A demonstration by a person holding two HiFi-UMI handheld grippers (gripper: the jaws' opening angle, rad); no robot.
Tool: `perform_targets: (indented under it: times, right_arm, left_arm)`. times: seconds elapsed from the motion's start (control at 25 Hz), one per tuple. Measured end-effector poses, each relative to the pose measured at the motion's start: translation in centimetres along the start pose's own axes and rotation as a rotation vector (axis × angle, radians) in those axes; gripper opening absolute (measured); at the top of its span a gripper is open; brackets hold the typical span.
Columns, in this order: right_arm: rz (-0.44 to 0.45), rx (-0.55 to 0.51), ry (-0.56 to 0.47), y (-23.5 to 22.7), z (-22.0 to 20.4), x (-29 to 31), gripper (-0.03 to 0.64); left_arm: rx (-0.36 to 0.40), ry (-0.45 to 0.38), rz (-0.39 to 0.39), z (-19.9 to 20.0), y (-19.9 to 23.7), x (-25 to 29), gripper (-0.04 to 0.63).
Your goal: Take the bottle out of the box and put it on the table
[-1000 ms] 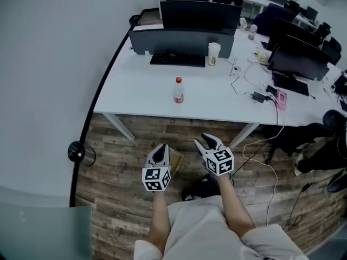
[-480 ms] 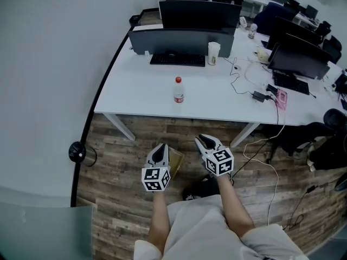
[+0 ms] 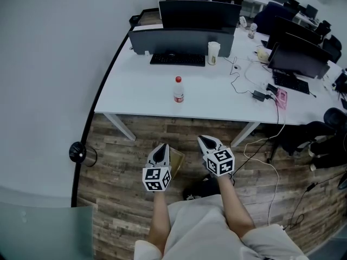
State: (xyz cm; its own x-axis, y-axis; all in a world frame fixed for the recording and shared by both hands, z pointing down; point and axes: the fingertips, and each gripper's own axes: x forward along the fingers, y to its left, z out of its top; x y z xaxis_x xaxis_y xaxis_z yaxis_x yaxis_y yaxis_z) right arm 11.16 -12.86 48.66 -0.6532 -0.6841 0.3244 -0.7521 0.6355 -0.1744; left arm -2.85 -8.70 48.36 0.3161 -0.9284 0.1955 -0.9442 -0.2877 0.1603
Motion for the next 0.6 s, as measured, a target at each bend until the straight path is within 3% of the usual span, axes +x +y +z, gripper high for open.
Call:
perform_targets:
  times: [0.6]
  right_arm:
    - [-0.015,0.006,-0.01,-0.24,0.05,-0.16,0.04]
  left_arm:
    - [0.012,0.008,-0.017,-0.21,-0.51,0.34,0.014]
